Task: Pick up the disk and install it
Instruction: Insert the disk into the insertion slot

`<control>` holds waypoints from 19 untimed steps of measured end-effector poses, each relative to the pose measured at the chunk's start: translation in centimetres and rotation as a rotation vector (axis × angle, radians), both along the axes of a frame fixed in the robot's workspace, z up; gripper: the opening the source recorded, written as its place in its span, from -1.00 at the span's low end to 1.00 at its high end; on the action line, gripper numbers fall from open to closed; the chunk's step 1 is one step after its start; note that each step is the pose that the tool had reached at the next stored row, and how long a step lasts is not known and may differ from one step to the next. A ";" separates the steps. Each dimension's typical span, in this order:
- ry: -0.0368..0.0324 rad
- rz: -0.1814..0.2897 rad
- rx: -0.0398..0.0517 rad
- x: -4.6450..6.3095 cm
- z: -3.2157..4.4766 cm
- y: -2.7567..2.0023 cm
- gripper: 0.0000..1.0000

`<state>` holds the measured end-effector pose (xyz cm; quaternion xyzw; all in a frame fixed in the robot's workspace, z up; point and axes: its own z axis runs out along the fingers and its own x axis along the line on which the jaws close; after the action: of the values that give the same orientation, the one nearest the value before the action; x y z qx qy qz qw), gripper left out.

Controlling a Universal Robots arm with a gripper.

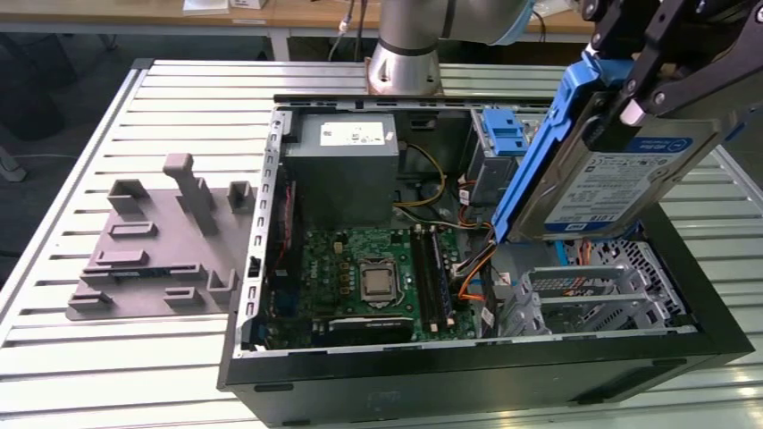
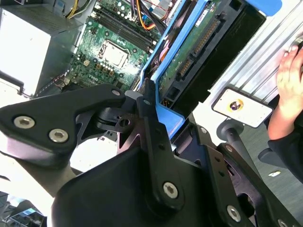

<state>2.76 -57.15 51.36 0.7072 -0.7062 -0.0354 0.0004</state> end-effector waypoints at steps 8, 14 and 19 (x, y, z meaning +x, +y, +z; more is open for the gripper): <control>0.0000 0.000 0.0001 0.0 -0.29 0.00 -0.27; 0.0000 0.000 -0.0002 0.2 -0.38 0.01 -0.27; 0.0001 0.000 -0.0002 0.3 -0.41 0.00 -0.27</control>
<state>3.04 -57.15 50.95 0.7071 -0.7062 -0.0354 0.0005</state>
